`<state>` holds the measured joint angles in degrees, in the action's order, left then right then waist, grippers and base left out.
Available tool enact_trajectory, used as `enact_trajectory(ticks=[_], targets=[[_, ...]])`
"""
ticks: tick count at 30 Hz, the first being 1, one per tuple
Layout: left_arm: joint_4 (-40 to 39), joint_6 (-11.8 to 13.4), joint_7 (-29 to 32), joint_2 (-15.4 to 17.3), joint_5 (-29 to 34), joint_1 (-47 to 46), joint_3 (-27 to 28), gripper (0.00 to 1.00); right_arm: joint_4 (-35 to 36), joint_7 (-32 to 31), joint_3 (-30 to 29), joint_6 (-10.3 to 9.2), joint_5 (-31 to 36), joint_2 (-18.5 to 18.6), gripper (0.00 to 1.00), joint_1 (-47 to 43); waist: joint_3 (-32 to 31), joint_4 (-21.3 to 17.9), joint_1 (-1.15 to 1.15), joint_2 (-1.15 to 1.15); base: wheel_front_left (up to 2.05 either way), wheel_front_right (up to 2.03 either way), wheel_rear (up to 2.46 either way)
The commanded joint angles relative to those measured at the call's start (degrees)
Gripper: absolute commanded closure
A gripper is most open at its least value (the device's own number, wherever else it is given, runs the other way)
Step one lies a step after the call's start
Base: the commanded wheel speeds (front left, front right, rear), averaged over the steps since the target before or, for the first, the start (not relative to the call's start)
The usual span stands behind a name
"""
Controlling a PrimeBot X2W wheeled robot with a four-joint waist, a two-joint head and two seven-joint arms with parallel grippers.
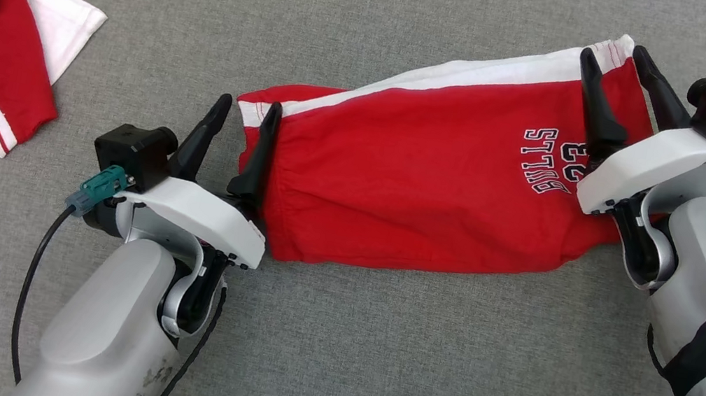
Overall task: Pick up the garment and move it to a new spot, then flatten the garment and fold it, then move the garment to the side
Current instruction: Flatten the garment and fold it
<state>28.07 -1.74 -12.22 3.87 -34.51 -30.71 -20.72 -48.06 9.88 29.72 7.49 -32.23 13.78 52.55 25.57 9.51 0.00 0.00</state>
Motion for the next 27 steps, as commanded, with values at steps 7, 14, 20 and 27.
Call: enact_trajectory(ticks=[7,14,20,27], targets=[[-3.5,3.8,-2.6,1.8,4.4,2.2,1.3,0.00,1.7,4.7,1.7,0.00,1.6,1.3,0.00,-2.0,-2.3,-1.6,0.00,0.00,0.00,0.00,0.00],[-11.5,7.7,-2.9,4.3,8.6,6.9,4.2,0.00,10.5,5.3,-2.8,0.00,5.0,1.8,0.00,-9.0,-5.2,-4.7,0.00,0.00,0.00,0.00,0.00],[-14.9,9.8,-2.9,5.6,10.7,10.8,5.2,0.00,18.0,5.3,-8.3,0.00,8.1,1.9,0.00,-17.6,-7.3,-6.3,0.00,0.00,0.00,0.00,0.00],[-16.2,10.8,-2.9,6.3,12.3,15.0,5.8,0.00,26.8,2.8,-14.8,0.00,11.9,0.3,0.00,-29.6,-9.8,-7.3,0.00,0.00,0.00,0.00,0.00]])
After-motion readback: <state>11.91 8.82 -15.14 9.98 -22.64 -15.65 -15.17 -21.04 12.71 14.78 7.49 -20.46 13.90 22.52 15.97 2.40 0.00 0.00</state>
